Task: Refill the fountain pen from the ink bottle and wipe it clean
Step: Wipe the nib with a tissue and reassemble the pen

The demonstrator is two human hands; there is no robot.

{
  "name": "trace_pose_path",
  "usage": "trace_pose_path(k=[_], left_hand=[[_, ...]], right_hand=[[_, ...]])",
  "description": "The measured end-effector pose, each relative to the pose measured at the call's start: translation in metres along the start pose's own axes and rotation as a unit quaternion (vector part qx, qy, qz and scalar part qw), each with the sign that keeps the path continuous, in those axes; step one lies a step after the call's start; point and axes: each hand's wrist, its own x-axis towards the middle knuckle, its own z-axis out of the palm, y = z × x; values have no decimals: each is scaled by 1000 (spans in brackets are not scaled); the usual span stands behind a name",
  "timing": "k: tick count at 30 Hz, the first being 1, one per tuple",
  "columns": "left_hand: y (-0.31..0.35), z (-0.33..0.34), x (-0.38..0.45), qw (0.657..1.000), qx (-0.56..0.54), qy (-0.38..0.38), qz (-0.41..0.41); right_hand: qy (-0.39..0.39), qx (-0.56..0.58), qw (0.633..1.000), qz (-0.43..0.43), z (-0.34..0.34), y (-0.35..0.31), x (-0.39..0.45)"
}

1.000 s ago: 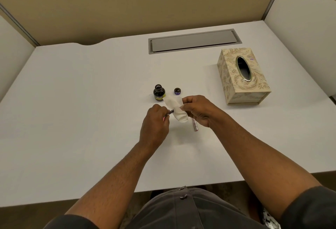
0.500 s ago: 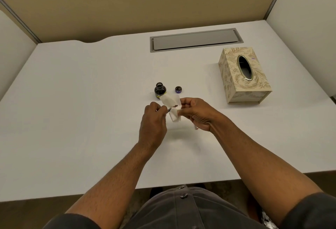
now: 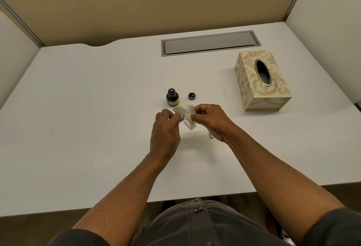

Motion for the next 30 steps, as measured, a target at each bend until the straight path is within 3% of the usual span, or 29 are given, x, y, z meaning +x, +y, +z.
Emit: trace_pose_path(k=[4,11,16,21,30], left_hand=[[3,0,-2,998,-57,8,-33],[-6,5,0,994,-90,-18,-56],[-7,7,1,993,-95,-34,-65],[-7,4,2,992,-97,-49,-58],[-8,1,0,998,-45,-53,6]], right_hand=[[-9,-134,990,-44,-4,-4,-2],[-11,-347,931,-115,2,-9,-1],[-20,-474,865,-163,5,-7,3],[-37,-514,838,-178,0,-4,6],[-58,-512,844,-150,-6,-3,9]])
